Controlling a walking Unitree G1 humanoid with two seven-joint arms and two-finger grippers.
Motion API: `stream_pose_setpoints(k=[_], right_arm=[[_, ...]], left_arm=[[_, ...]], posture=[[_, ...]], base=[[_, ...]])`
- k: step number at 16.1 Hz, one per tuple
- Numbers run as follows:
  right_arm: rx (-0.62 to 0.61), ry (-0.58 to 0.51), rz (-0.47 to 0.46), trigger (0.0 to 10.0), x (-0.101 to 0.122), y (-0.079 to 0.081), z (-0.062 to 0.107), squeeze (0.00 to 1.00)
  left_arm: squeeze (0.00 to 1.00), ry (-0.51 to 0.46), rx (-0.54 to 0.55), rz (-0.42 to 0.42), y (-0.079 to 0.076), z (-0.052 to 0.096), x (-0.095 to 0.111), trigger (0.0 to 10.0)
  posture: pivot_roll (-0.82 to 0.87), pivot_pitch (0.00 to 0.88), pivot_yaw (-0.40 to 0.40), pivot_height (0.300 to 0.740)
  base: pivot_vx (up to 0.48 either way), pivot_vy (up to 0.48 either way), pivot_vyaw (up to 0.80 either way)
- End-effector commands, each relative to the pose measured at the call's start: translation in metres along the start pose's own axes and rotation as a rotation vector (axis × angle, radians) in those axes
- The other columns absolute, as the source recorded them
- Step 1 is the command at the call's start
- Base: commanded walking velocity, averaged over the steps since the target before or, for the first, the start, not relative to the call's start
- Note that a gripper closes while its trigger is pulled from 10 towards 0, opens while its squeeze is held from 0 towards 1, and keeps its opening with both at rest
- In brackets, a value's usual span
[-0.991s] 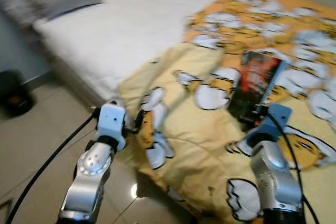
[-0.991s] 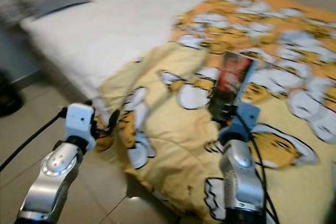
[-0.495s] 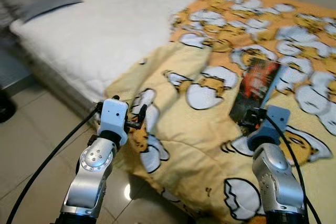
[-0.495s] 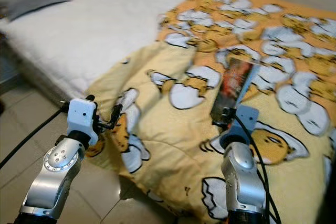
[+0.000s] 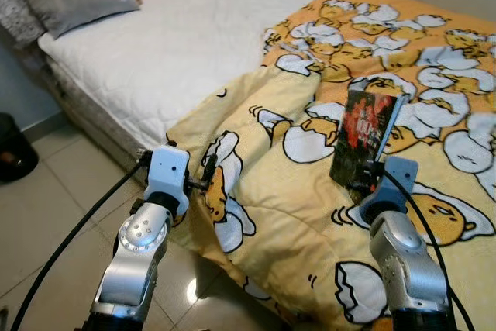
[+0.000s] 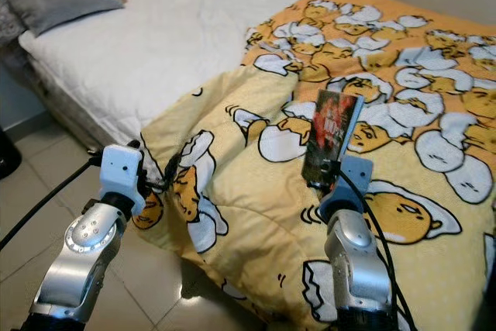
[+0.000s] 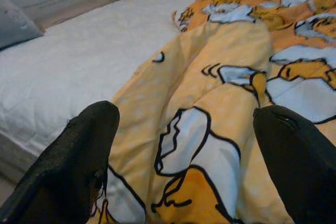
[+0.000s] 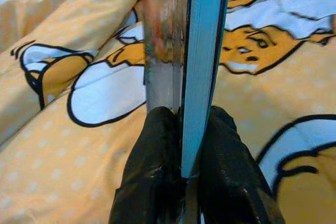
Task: Clean up the room
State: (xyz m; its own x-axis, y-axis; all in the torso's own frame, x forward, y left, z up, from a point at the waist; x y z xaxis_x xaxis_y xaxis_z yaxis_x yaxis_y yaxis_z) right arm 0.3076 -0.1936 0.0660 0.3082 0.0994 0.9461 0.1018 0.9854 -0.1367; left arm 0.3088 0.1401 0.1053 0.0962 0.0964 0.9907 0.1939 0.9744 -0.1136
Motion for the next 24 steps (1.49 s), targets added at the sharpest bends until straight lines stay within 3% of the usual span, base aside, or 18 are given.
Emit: stream_pose_setpoints(k=[1,6,12,24], right_arm=[[0.020,-0.044,-0.011,10.0,0.013,0.005,-0.001,0.00],[0.025,-0.029,-0.007,10.0,0.011,0.006,-0.002,0.00],[0.001,-0.003,-0.022,10.0,0.006,0.002,0.001,0.00],[-0.025,0.014,-0.043,10.0,0.002,-0.002,0.006,0.00]], left_arm=[[0.00,0.005,0.020,-0.004,0.005,0.000,0.001,10.0],[0.00,0.011,0.021,-0.009,0.006,0.001,0.000,10.0],[0.00,0.019,0.019,-0.010,0.008,-0.002,0.000,10.0],[0.00,0.016,0.018,-0.022,0.015,-0.009,0.006,10.0]], posture=[[-0.05,0.000,0.021,0.740],[-0.05,0.000,0.023,0.740],[-0.06,0.000,0.036,0.740],[-0.08,0.000,0.059,0.740]], base=[[0.000,0.251,-0.80],[0.000,0.253,-0.71],[0.000,0.127,-0.08],[0.000,0.348,-0.80]])
Point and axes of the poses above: a point about 5 cm out from each wrist's last joint towards the gripper, its own z axis pointing back from the gripper into the wrist, its own x axis along the axis of the wrist's last joint, y = z × x, the point moved 4 cm from there along -z, pointing out of the wrist towards the gripper, and after that the axes turned 15 degrees about z, right-handed, at the moved point
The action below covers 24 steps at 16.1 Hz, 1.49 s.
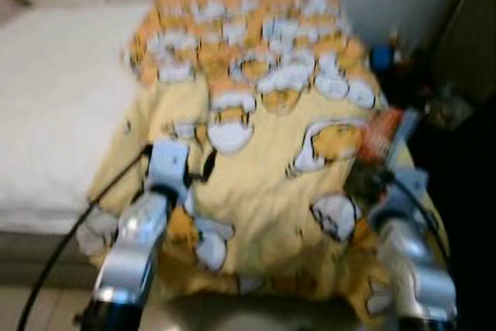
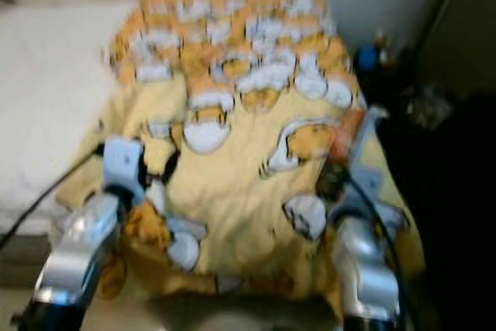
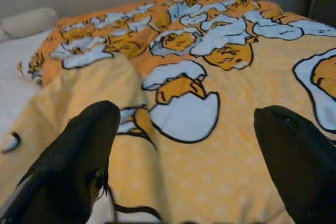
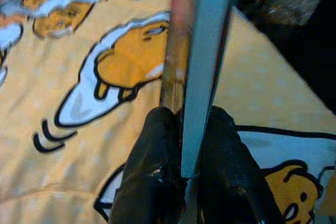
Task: Clean up the room
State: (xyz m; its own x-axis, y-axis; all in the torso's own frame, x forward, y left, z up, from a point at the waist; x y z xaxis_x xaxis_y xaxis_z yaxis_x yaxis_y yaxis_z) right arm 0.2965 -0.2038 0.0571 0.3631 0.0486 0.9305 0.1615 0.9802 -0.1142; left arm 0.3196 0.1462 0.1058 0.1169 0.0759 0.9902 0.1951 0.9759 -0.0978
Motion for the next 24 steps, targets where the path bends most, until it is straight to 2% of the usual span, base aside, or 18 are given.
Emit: stream_pose_setpoints(k=[1,5,9,11,14,17,24], right_arm=[[0.025,-0.050,-0.003,10.0,0.014,0.009,0.001,0.00],[0.032,-0.055,0.004,10.0,0.016,0.010,0.000,0.00],[0.053,-0.075,0.016,10.0,0.022,0.015,-0.002,0.00],[0.060,-0.089,0.037,10.0,0.026,0.018,-0.004,0.00],[0.074,-0.113,0.021,10.0,0.034,0.021,-0.005,0.00],[0.123,-0.146,-0.026,10.0,0.041,0.029,-0.003,0.00],[0.154,-0.173,0.012,10.0,0.049,0.037,-0.008,0.00]], left_arm=[[0.00,-0.010,0.020,-0.006,0.008,0.000,0.005,10.0],[0.00,-0.039,0.060,0.012,0.020,-0.001,0.013,10.0],[0.00,-0.056,0.078,0.014,0.025,0.001,0.018,10.0],[0.00,-0.060,0.084,0.016,0.026,0.002,0.019,10.0],[0.00,-0.062,0.089,0.015,0.028,0.002,0.019,10.0],[0.00,-0.061,0.102,0.014,0.032,0.004,0.020,10.0],[0.00,-0.072,0.125,0.010,0.037,0.004,0.023,10.0]], posture=[[-0.08,0.000,0.061,0.740],[-0.07,0.000,0.050,0.740],[-0.05,0.000,0.036,0.740],[-0.05,0.000,0.032,0.740],[-0.04,0.000,0.030,0.740],[-0.03,0.000,0.027,0.740],[-0.01,0.000,0.022,0.740]], base=[[0.000,0.364,-0.80],[0.000,0.372,-0.80],[0.000,0.370,-0.80],[0.000,0.371,0.00],[0.000,0.375,0.00],[0.000,0.381,0.00],[0.000,0.389,0.00]])
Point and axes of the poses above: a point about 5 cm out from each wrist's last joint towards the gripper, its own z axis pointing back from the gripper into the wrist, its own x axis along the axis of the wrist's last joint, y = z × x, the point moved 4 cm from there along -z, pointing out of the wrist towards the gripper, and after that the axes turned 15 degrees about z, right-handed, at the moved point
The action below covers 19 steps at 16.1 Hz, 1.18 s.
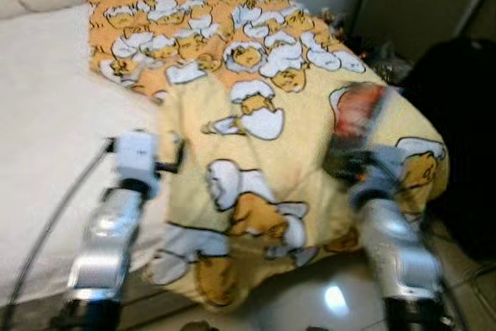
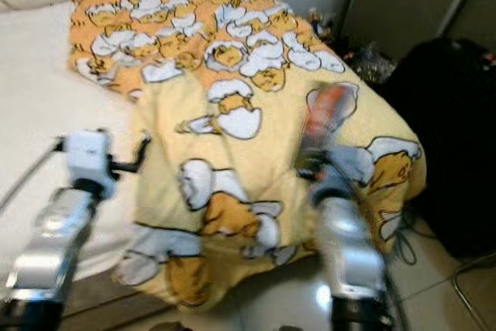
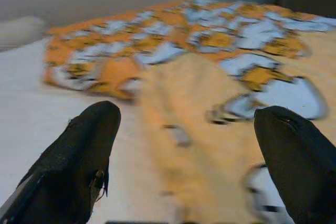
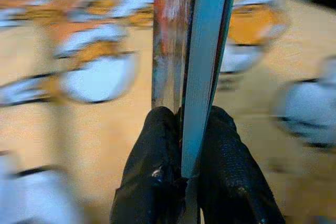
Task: Clean up the room
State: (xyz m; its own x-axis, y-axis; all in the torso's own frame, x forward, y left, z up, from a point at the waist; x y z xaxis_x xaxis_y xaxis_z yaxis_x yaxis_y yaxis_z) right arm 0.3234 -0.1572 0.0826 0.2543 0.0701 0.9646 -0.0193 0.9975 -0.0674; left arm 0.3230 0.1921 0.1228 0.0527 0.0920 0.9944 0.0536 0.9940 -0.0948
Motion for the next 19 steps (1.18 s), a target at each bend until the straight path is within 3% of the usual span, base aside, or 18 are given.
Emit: stream_pose_setpoints(k=[1,14,19], right_arm=[[-0.033,-0.060,0.011,10.0,0.014,-0.011,-0.002,0.00],[-0.031,-0.077,0.077,10.0,0.020,-0.011,-0.009,0.00],[0.014,-0.145,0.116,10.0,0.035,-0.003,-0.009,0.00]], left_arm=[[0.00,-0.008,-0.018,0.003,-0.008,-0.003,0.003,10.0],[0.00,-0.005,-0.012,0.026,-0.011,-0.005,-0.001,10.0],[0.00,-0.009,0.023,0.043,-0.007,-0.004,-0.003,10.0]], posture=[[-0.01,0.000,0.023,0.740],[-0.02,0.000,0.016,0.740],[-0.01,0.000,0.006,0.740]], base=[[0.000,0.409,0.00],[0.000,0.407,0.00],[0.000,0.415,0.00]])
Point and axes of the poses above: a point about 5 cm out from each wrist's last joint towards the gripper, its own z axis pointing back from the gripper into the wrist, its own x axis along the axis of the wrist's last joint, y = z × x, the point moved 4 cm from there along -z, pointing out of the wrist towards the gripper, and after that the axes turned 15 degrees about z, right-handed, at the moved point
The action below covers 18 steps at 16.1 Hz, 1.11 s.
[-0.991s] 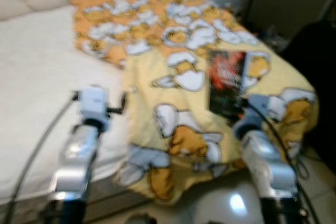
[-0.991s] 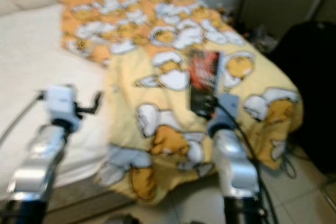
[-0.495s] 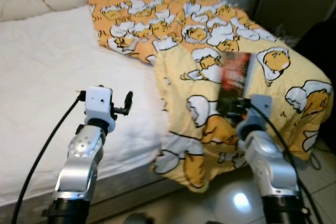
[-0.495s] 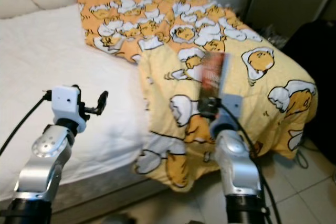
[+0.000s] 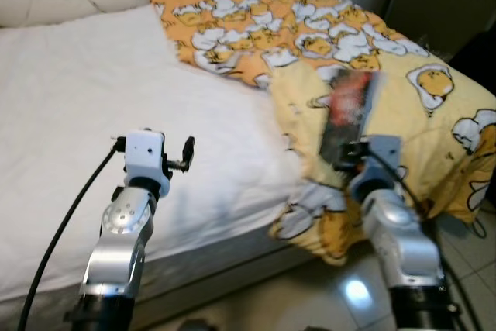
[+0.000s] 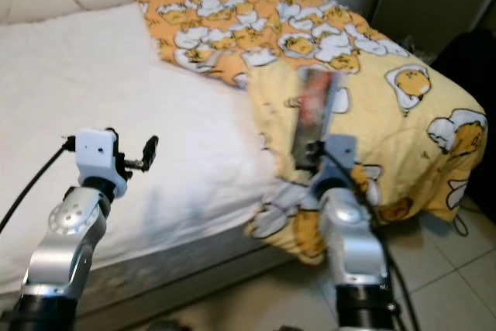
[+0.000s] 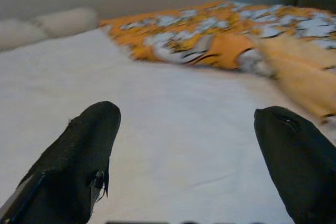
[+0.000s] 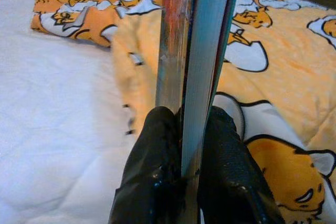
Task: Clean up the room
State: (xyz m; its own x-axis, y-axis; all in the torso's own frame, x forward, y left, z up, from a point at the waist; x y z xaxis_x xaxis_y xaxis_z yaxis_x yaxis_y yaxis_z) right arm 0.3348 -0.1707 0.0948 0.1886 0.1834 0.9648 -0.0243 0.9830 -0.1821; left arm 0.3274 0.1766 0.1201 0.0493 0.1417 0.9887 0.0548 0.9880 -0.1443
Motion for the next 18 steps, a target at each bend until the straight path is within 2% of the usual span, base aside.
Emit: stream_pose_setpoints(k=[1,16,18], right_arm=[[0.033,-0.081,0.007,10.0,0.0220,0.0098,-0.0032,0.00],[0.062,-0.082,0.057,10.0,0.0207,0.0118,-0.0070,0.00],[0.066,-0.080,0.059,10.0,0.0200,0.0122,-0.0073,0.00]], left_arm=[[0.00,-0.004,0.033,-0.005,0.0086,0.0008,0.0009,10.0],[0.00,-0.012,0.045,-0.002,0.0077,0.0026,0.0003,10.0],[0.00,-0.019,0.051,0.014,0.0069,0.0035,0.0009,10.0]], posture=[[-0.01,0.000,0.002,0.740],[0.00,0.000,-0.007,0.740],[0.00,0.000,-0.009,0.740]], base=[[0.000,0.416,0.00],[0.000,0.416,0.00],[0.000,0.000,0.00]])
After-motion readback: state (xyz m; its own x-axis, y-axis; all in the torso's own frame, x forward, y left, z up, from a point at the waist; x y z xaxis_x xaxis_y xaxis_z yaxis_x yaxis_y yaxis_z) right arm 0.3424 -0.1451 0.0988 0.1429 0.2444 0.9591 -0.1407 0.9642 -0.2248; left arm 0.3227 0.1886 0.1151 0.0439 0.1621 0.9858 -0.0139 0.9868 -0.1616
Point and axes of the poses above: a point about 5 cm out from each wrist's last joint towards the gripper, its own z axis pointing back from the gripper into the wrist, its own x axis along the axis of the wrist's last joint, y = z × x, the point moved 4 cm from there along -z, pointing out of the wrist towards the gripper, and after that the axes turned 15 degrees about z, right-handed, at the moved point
